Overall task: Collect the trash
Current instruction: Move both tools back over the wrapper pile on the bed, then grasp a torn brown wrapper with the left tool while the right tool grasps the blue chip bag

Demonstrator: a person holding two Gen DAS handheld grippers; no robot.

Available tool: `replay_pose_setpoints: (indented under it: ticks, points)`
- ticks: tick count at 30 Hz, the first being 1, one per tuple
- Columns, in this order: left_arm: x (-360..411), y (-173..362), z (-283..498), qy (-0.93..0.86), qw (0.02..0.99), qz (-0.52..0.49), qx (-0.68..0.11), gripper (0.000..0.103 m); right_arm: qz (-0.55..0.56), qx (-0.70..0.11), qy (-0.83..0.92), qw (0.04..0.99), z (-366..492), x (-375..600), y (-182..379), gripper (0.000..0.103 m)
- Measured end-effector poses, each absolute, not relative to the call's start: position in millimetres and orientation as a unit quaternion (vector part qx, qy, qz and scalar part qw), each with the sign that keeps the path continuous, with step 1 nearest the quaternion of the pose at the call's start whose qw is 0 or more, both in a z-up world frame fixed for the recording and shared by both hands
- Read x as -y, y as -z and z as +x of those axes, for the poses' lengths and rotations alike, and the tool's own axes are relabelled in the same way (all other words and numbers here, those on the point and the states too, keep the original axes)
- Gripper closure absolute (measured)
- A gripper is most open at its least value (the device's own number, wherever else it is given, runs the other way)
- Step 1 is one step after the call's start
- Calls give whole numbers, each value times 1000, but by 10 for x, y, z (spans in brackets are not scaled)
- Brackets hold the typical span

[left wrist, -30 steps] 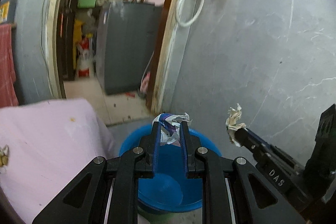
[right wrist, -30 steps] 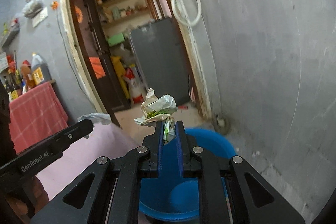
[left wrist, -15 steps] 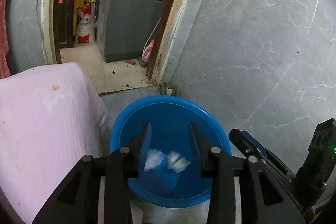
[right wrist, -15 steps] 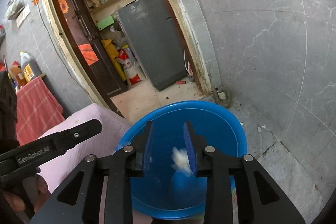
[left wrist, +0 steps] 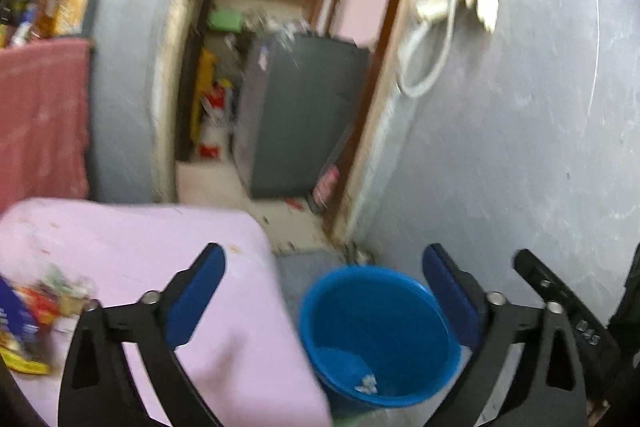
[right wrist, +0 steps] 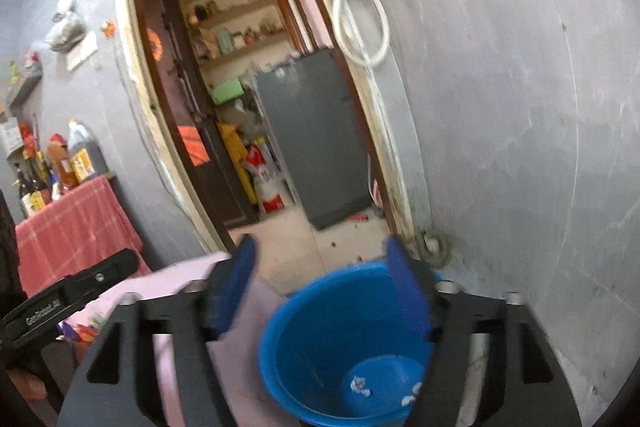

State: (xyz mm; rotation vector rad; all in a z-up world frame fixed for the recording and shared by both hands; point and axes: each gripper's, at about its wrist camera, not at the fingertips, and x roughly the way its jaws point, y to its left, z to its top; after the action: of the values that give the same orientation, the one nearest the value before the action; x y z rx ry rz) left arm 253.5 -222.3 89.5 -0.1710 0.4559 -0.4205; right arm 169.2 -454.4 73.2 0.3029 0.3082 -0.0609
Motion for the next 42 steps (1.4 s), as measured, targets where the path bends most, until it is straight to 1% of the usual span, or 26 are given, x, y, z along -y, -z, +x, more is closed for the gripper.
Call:
replay_pose_setpoints:
  ticks: [2, 5, 6, 11, 16, 27, 31, 35, 42]
  points:
    - [2000, -1003, 2426, 192, 956, -90, -201, 2, 138, -141, 23, 980, 1657, 4438, -832, 18]
    - [1735, -1128, 2294, 167, 964, -94, -185, 2, 120, -124, 4, 985, 1572, 4217, -979, 6]
    - [1648, -1161, 2254, 161, 965, -97, -180, 2, 118, -120, 0, 986, 1567, 4168, -1006, 0]
    - [1177, -1297, 1987, 117, 976, -105, -152, 2, 99, -93, -32, 990, 1457, 3810, -1169, 0]
    - [808, -1294, 1710, 78, 982, -97, -144, 2, 78, -71, -62, 993, 1371, 3426, -1255, 0]
    - [100, -1048, 1231, -10, 988, -60, -144, 2, 75, -49, -123, 988, 1308, 2709, -1167, 0]
    - [-138, -925, 1108, -39, 986, -57, -149, 2, 66, -63, -141, 986, 1366, 2473, -1060, 0]
    - [-301, -742, 1019, -63, 984, -50, -158, 2, 45, -99, -150, 983, 1473, 2258, -899, 0]
    - [-439, -371, 1088, -61, 975, -29, -212, 2, 24, -160, -188, 969, 1664, 2004, -629, 0]
